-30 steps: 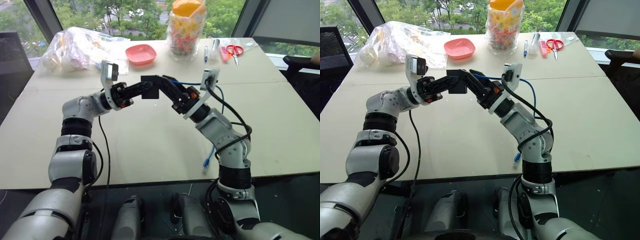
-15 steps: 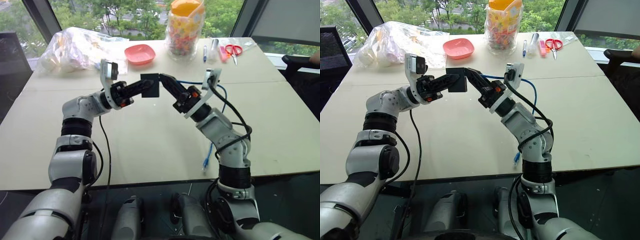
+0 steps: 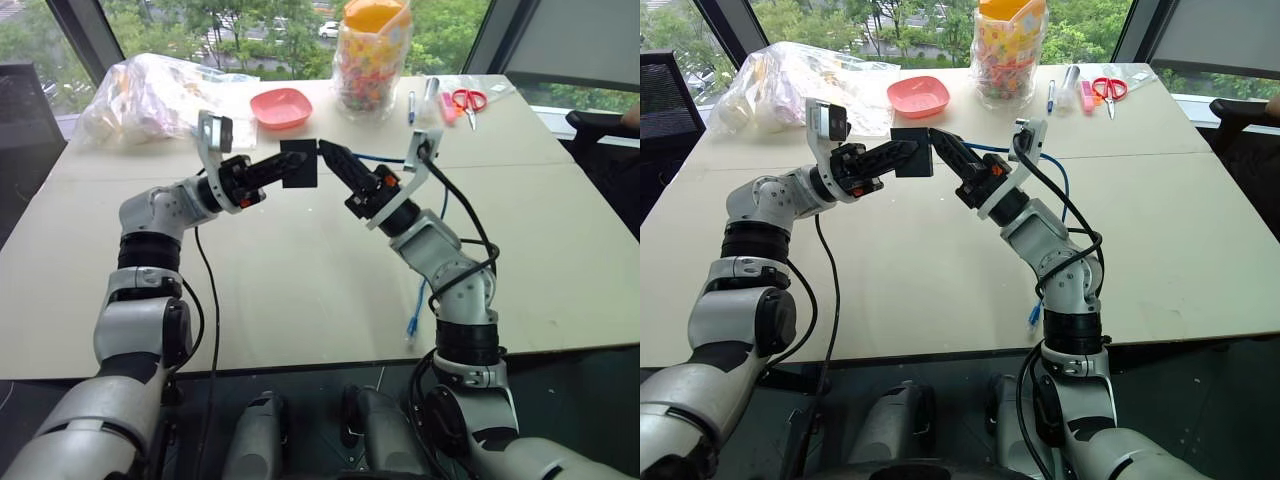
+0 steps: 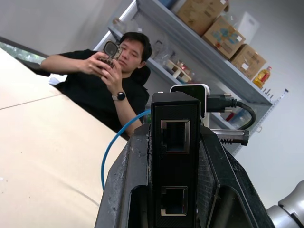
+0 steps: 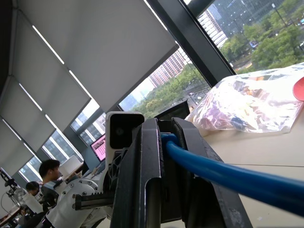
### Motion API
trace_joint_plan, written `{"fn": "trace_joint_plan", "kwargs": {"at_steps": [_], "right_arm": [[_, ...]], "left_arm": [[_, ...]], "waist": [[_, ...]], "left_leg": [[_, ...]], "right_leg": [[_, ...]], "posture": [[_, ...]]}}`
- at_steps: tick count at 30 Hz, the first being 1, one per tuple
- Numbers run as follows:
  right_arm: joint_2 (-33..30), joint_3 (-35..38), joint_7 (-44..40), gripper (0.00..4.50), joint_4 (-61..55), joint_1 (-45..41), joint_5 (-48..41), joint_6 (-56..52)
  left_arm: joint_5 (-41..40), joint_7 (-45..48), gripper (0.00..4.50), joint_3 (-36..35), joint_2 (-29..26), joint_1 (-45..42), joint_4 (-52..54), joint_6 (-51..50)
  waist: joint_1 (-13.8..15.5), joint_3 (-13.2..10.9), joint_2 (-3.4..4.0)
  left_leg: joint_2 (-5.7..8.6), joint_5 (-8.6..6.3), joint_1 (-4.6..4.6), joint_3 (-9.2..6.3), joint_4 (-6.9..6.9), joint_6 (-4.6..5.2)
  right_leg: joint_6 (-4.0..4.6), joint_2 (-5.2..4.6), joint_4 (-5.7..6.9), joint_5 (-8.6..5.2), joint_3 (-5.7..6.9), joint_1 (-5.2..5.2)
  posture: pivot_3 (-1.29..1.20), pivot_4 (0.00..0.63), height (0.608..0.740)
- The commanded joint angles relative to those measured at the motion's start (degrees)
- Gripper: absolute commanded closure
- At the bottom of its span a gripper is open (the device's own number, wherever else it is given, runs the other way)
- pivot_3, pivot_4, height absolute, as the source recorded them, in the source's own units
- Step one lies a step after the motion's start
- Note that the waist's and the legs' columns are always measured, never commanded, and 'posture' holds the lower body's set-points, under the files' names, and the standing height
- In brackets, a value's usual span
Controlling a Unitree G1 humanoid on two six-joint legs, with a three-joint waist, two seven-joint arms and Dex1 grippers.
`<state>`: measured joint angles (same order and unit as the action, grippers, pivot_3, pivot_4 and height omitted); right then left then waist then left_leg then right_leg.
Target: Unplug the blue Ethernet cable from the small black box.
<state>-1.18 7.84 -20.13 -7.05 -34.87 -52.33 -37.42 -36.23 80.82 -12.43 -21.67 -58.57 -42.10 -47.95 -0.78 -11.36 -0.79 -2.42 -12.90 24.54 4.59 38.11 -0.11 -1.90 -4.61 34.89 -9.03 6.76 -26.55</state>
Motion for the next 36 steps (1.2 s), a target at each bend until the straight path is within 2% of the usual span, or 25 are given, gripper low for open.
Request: {"fn": "trace_joint_plan", "kwargs": {"at_steps": [1, 3, 9, 27, 30, 32, 33, 36], "right_arm": [[-1.22, -0.17, -0.85, 3.42, -2.58, 1.23, 0.36, 0.37], [-0.97, -0.19, -0.43, 2.48, -2.48, 1.58, 0.51, 0.7], [-0.6, 0.49, -1.35, 2.48, -3.75, 3.42, -2.27, 0.27], [0.31, -0.3, -1.71, 2.48, -3.01, 3.04, -1.64, 1.13], [0.42, -0.33, -1.91, 3.32, -2.9, 2.99, -1.72, 1.23], [0.56, -0.32, -2.19, 4.25, -2.92, 2.96, -1.93, 1.34], [0.62, -0.3, -2.25, 4.46, -2.94, 2.95, -2.08, 1.36], [0.79, -0.2, -2.22, 4.46, -2.97, 2.94, -2.4, 1.37]], "left_arm": [[-2.92, -0.32, 3.99, -2.39, 0.31, -0.14, 2.78, 0.31], [-3.09, -0.41, 3.99, -2.01, 0.65, 0.17, 3.05, 0.19], [-3.82, -0.65, 3.99, -1.86, 0.78, 0.07, 3.12, -0.38], [-4.85, -1.55, 3.99, -0.93, 1.49, 1.8, 6.08, -2.2], [-4.9, -1.64, 3.99, -0.84, 1.5, 1.99, 6.34, -2.31], [-4.95, -1.71, 3.99, -0.73, 1.51, 2.19, 6.58, -2.39], [-4.97, -1.78, 3.99, -0.71, 1.52, 2.28, 6.67, -2.44], [-4.94, -1.87, 3.99, -0.68, 1.58, 2.47, 6.81, -2.5]], "waist": [[0.0, 0.0, 0.0], [0.03, 0.0, 0.0], [0.01, 0.0, 0.0], [0.01, 0.0, 0.0], [0.02, 0.0, 0.0], [0.01, 0.0, 0.0], [0.02, 0.0, 0.0], [0.02, 0.0, 0.01]], "left_leg": [[0.0, 0.0, 0.0, 0.0, 0.0, 0.0], [0.0, 0.0, 0.0, 0.0, -0.01, 0.0], [0.0, 0.0, 0.01, -0.01, -0.01, 0.0], [-0.01, -0.01, 0.1, -0.03, -0.08, 0.0], [-0.01, -0.02, 0.13, -0.03, -0.11, 0.01], [-0.01, -0.02, 0.15, -0.03, -0.13, 0.02], [-0.01, -0.03, 0.16, -0.03, -0.13, 0.03], [-0.01, -0.03, 0.19, -0.03, -0.13, 0.03]], "right_leg": [[0.0, 0.0, 0.0, 0.0, 0.0, 0.0], [0.0, 0.0, -0.02, 0.0, 0.0, 0.01], [0.0, 0.0, -0.04, 0.0, 0.01, 0.0], [0.01, 0.01, -0.28, 0.0, 0.05, 0.01], [0.01, 0.02, -0.34, 0.0, 0.06, 0.01], [0.0, 0.03, -0.37, 0.01, 0.07, 0.01], [0.0, 0.03, -0.39, 0.01, 0.07, 0.0], [0.0, 0.04, -0.42, 0.01, 0.09, 0.0]], "posture": [[0.0, 0.15, 0.74], [0.0, 0.15, 0.74], [0.0, 0.15, 0.74], [0.0, 0.15, 0.74], [0.0, 0.15, 0.74], [0.0, 0.15, 0.74], [0.0, 0.15, 0.74], [0.0, 0.15, 0.74]]}}
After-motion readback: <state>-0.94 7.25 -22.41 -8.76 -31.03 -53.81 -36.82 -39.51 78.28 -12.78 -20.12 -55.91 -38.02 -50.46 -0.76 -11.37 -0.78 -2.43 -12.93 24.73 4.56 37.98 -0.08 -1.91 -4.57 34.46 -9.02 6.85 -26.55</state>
